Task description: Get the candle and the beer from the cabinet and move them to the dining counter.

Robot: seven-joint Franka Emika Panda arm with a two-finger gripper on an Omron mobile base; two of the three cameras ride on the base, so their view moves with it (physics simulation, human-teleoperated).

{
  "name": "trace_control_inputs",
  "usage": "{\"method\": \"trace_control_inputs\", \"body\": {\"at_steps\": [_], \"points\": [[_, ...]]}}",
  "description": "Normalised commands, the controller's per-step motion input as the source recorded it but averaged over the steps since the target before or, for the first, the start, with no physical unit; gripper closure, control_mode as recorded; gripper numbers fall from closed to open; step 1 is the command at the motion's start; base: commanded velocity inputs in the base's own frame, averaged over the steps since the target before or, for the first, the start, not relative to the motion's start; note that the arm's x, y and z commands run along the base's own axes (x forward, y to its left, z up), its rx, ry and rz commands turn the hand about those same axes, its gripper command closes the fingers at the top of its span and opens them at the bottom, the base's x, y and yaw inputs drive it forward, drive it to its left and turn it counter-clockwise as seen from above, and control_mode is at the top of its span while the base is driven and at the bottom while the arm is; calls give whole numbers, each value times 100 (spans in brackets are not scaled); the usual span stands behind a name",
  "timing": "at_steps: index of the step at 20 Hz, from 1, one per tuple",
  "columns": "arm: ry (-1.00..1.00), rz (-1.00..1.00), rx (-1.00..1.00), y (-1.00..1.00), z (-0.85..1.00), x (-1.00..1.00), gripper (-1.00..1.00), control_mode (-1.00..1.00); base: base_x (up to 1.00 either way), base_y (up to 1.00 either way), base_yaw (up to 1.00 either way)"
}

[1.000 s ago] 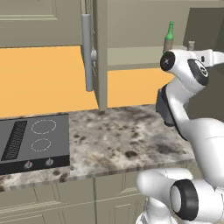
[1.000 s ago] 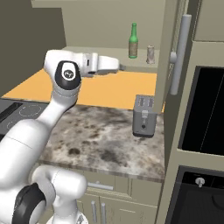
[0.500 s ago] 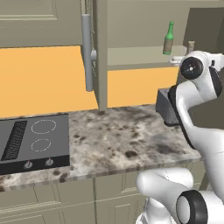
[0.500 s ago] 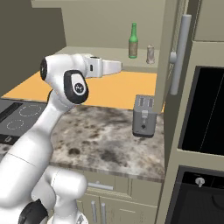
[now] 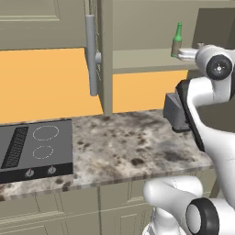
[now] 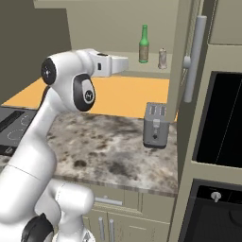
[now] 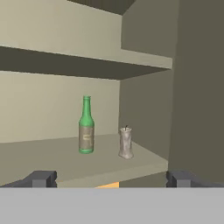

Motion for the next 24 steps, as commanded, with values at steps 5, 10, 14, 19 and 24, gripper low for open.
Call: {"method": "trace_control_inputs", "body": {"at_steps": [5, 10, 14, 19, 24], "points": [[0, 8, 9, 32, 9, 6, -100, -100, 0, 0, 0], [0, -2, 0, 17, 0, 19, -100, -100, 0, 0, 0], [0, 0, 0, 1, 0, 11, -100, -100, 0, 0, 0], [0, 0, 0, 0, 0, 2, -100, -100, 0, 0, 0], [0, 0, 0, 0, 0, 13, -100, -100, 0, 0, 0]]}}
